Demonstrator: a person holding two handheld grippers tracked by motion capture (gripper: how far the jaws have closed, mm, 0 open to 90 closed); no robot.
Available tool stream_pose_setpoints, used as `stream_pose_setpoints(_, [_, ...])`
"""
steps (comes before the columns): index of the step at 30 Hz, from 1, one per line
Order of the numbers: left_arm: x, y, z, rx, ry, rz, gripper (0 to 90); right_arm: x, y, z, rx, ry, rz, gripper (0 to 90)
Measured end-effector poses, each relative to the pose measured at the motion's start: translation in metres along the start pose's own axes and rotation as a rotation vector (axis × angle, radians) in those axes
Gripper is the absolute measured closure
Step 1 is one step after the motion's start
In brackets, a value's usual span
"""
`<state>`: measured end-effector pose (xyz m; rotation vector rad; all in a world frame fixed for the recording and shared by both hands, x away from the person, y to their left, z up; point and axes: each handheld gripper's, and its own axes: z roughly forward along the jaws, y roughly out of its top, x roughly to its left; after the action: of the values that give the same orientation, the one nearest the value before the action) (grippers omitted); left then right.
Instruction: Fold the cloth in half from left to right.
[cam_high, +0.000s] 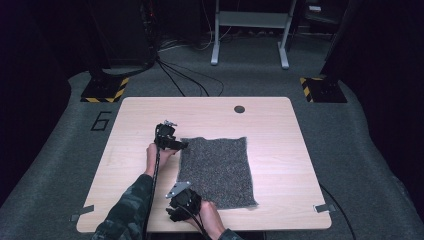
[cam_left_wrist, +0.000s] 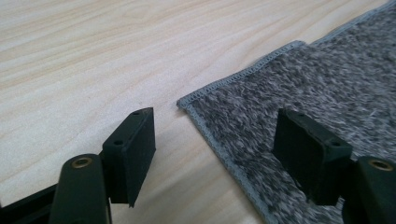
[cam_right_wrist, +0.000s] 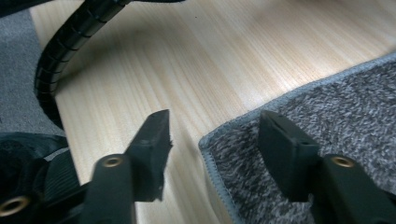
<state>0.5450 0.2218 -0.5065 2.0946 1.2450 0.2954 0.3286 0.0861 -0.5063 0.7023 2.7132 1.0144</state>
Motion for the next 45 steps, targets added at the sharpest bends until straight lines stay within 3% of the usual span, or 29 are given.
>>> stream_pose_setpoints(6, [-0.004, 0.001, 0.005, 0.006, 0.012, 0.012, 39.3, -0.001, -0.001, 0.005, 0.001, -0.016, 0.009, 56.3])
stream_pose_setpoints(12, [-0.008, 0.001, 0.006, -0.007, 0.049, 0.006, 51.9, -0.002, -0.001, 0.008, 0.002, -0.029, -0.012, 66.1])
stream_pose_setpoints(17, [-0.011, 0.001, 0.006, -0.005, 0.066, 0.043, 64.9, 0.000, -0.002, 0.008, -0.005, -0.048, 0.013, 75.7])
stream_pose_setpoints(22, [-0.014, -0.001, 0.006, -0.010, 0.068, 0.044, 74.0, 0.003, -0.002, 0.006, 0.011, -0.060, -0.026, 80.0])
stream_pose_setpoints(24, [-0.016, -0.002, 0.006, -0.019, 0.069, 0.045, 79.0, 0.006, -0.002, 0.008, -0.006, -0.087, -0.028, 81.5])
stream_pose_setpoints(27, [-0.019, -0.003, 0.007, -0.024, 0.071, 0.048, 86.3, 0.006, -0.002, 0.007, 0.004, -0.076, -0.024, 83.7])
stream_pose_setpoints(34, [-0.021, -0.004, 0.007, -0.021, 0.076, 0.046, 88.1, 0.007, -0.006, 0.006, -0.019, -0.087, 0.002, 86.4])
stream_pose_setpoints(36, [-0.021, -0.004, 0.006, -0.024, 0.074, 0.042, 88.3, 0.008, -0.007, 0.004, -0.015, -0.069, 0.015, 86.6])
stream_pose_setpoints(40, [-0.021, -0.004, 0.001, -0.029, 0.072, 0.045, 88.5, 0.013, -0.009, -0.004, -0.056, -0.074, 0.036, 86.8])
stream_pose_setpoints(45, [-0.023, 0.001, -0.011, -0.047, 0.091, 0.069, 88.7, 0.012, -0.008, -0.012, -0.100, -0.079, 0.027, 86.9])
